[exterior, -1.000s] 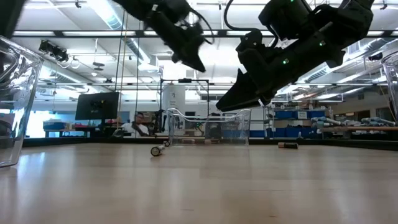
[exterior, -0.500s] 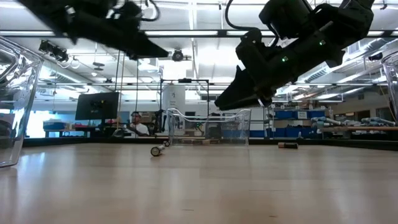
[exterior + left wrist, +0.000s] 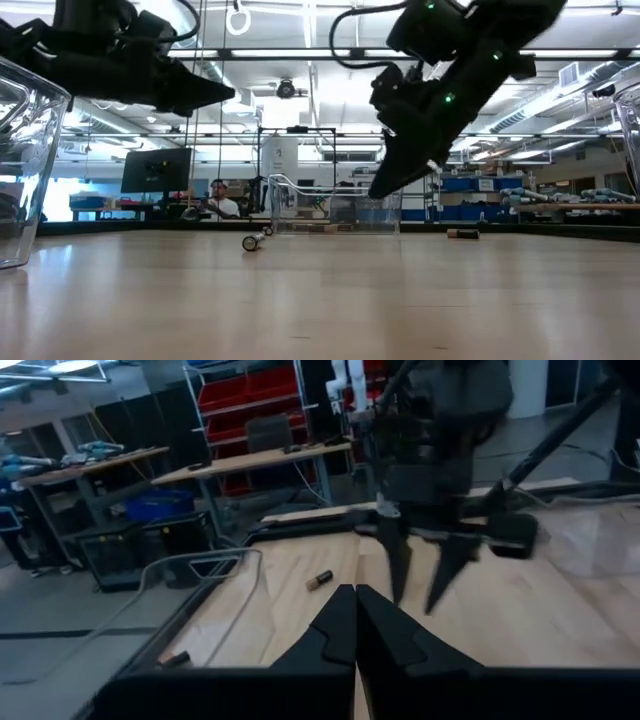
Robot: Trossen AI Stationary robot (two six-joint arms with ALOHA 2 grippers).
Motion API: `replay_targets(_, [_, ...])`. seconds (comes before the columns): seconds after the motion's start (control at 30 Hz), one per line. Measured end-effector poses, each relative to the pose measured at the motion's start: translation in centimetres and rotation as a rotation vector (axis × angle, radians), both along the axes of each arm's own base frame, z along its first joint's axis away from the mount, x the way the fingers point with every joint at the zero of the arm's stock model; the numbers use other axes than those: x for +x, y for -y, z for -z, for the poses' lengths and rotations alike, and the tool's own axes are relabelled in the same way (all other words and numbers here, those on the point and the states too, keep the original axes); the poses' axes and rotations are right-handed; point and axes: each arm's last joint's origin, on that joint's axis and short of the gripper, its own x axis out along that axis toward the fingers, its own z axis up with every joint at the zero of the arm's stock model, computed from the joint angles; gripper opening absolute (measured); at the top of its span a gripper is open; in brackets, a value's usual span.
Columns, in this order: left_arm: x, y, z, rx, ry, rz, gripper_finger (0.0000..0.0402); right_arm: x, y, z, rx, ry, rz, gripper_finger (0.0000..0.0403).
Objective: Sort batteries
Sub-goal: Put the silver battery into the bottom left transparent bin
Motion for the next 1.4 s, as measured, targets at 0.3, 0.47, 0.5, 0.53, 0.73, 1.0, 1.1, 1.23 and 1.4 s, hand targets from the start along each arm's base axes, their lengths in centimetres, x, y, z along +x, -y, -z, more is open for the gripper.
replay_targets(0.3, [-0.1, 0.4, 0.7, -0.001, -0.029, 0.019, 0.0008, -1.8, -1.1, -2.3, 0.097, -0.453, 0.049, 0.0157])
replay_targets(0.47, [-0.1, 0.5, 0.7, -0.001, -0.029, 0.027, 0.0008, -5.6, -3.3, -3.3, 0.137, -0.833, 0.12, 0.0158])
replay_targets(0.5, [-0.1, 0.5, 0.7, -0.001, -0.029, 0.029, 0.0008, -6.4, -3.6, -3.4, 0.125, -0.912, 0.123, 0.0158])
replay_targets(0.53, [-0.1, 0.6, 0.7, -0.001, -0.029, 0.03, 0.0008, -7.2, -3.8, -3.4, 0.122, -0.985, 0.12, 0.0158])
replay_targets(0.73, [-0.1, 0.6, 0.7, -0.006, -0.028, 0.031, 0.0008, -10.4, -4.1, -2.1, 0.241, -1.274, 0.065, 0.0118])
replay_targets(1.0, [-0.1, 0.6, 0.7, -0.003, -0.029, 0.031, 0.0008, -13.4, -2.9, 0.8, 0.374, -1.429, 0.052, 0.0016])
replay_targets(1.1, [-0.1, 0.6, 0.7, -0.003, -0.029, 0.031, 0.0008, -14.2, -2.3, 1.9, 0.405, -1.443, 0.056, 0.0019])
replay_targets(1.23, [-0.1, 0.6, 0.7, -0.002, -0.029, 0.031, 0.0008, -13.7, -2.1, 2.8, 0.439, -1.378, -0.003, 0.0008])
replay_targets(1.4, [-0.1, 0.6, 0.7, -0.002, -0.03, 0.03, 0.0008, -13.6, -1.8, 2.9, 0.458, -1.384, 0.017, 0.0013])
